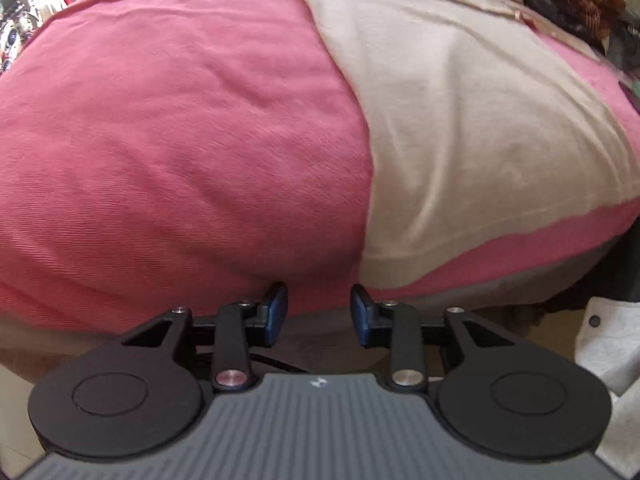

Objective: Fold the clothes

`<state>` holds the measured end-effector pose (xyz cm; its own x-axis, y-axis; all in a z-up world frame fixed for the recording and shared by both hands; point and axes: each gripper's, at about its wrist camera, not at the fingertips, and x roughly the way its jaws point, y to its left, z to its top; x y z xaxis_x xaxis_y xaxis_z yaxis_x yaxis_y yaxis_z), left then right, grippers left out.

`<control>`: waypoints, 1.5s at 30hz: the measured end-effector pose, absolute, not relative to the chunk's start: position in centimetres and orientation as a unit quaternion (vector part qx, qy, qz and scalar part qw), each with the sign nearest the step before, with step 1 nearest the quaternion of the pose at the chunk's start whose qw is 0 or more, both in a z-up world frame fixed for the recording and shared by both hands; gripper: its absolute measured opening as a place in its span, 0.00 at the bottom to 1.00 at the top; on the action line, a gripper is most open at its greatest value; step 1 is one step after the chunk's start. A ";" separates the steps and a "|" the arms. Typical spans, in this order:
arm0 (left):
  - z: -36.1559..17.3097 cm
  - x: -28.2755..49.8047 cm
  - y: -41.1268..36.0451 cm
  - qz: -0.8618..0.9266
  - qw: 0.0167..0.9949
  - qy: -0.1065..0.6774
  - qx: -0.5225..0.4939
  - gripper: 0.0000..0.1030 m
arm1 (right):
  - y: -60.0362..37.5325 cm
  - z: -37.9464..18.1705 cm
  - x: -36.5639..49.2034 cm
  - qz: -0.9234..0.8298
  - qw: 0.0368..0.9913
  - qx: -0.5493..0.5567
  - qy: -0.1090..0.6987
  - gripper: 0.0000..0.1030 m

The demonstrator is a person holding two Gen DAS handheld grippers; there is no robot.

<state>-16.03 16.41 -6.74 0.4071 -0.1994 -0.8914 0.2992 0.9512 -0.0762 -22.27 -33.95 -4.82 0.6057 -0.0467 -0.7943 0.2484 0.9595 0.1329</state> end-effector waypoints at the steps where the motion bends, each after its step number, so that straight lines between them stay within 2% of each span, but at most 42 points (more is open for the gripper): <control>1: -5.6 -16.2 16.8 -0.151 0.846 0.510 0.045 0.40 | -33.7 -4.7 -22.3 -0.081 0.890 0.100 0.436 0.04; 4: -1.7 -15.7 16.8 -0.172 0.876 0.447 0.049 0.42 | -31.1 -2.9 -20.6 -0.011 0.920 0.045 0.389 0.10; 6: 0.4 -14.1 14.9 -0.198 0.895 0.395 0.054 0.48 | -27.5 -1.9 -17.5 0.048 0.938 0.008 0.343 0.12; 8: 1.4 -12.1 12.0 -0.224 0.908 0.348 0.058 0.54 | -23.8 -1.3 -14.0 0.105 0.946 -0.007 0.307 0.18; 11: -0.7 -7.9 7.3 -0.231 0.912 0.333 0.061 0.57 | -17.9 -1.9 -8.6 0.172 0.942 -0.032 0.286 0.18; 14: -5.4 -5.0 4.6 -0.174 0.899 0.388 0.107 0.59 | -15.1 -5.2 -5.6 0.155 0.922 -0.082 0.344 0.18; 15: -6.2 -5.4 5.0 -0.178 0.903 0.373 0.116 0.60 | -15.4 -6.4 -5.9 0.147 0.916 -0.109 0.357 0.19; 18: -6.8 -7.6 7.3 -0.199 0.908 0.347 0.121 0.60 | -18.7 -6.7 -10.1 0.137 0.924 -0.143 0.326 0.19; 20: -6.5 -8.1 8.9 -0.202 0.906 0.355 0.106 0.60 | -21.6 -6.6 -12.2 0.108 0.928 -0.128 0.334 0.20; 23: -6.0 -8.7 10.3 -0.168 0.908 0.362 0.129 0.69 | -25.7 -5.7 -14.1 0.045 0.928 -0.091 0.358 0.20; 26: -4.4 -8.5 11.4 -0.142 0.916 0.356 0.115 0.67 | -29.2 -4.7 -14.7 0.026 0.935 -0.005 0.354 0.36; 29: -2.8 -6.5 11.2 -0.151 0.928 0.328 0.096 0.66 | -32.4 -5.0 -12.2 0.052 0.934 0.122 0.333 0.43; 34: -3.0 -1.3 12.0 -0.125 0.927 0.348 -0.055 0.67 | -34.3 -7.2 -6.8 0.063 0.915 0.215 0.336 0.43; 35: -3.7 -0.6 11.8 -0.092 0.925 0.366 -0.045 0.67 | -34.4 -7.6 -6.0 0.068 0.912 0.225 0.337 0.43; 38: -6.3 0.0 9.5 -0.042 0.915 0.394 0.068 0.64 | -33.4 -8.0 -4.4 0.086 0.909 0.223 0.340 0.45; 40: -6.8 -0.7 8.9 -0.052 0.920 0.377 0.093 0.64 | -32.2 -8.1 -3.9 0.089 0.913 0.200 0.344 0.45; 42: -6.9 -0.4 9.2 -0.053 0.917 0.386 0.082 0.64 | -31.1 -8.0 -3.6 0.080 0.917 0.179 0.349 0.38; 43: -6.9 -0.3 9.5 -0.055 0.916 0.389 0.078 0.64 | -30.7 -7.8 -3.5 0.069 0.918 0.170 0.351 0.19; 44: -7.0 -0.2 9.7 -0.056 0.915 0.392 0.075 0.63 | -30.6 -7.7 -3.5 0.050 0.920 0.161 0.355 0.05; 45: -7.0 -0.3 9.4 -0.059 0.915 0.389 0.092 0.61 | -30.5 -7.6 -3.6 0.035 0.922 0.153 0.355 0.05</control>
<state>-0.32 9.42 -7.04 0.6900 -0.0365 -0.7229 0.1804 0.9759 0.1229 -3.56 -30.52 -7.58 0.7457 0.1742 -0.6431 0.0435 0.9504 0.3079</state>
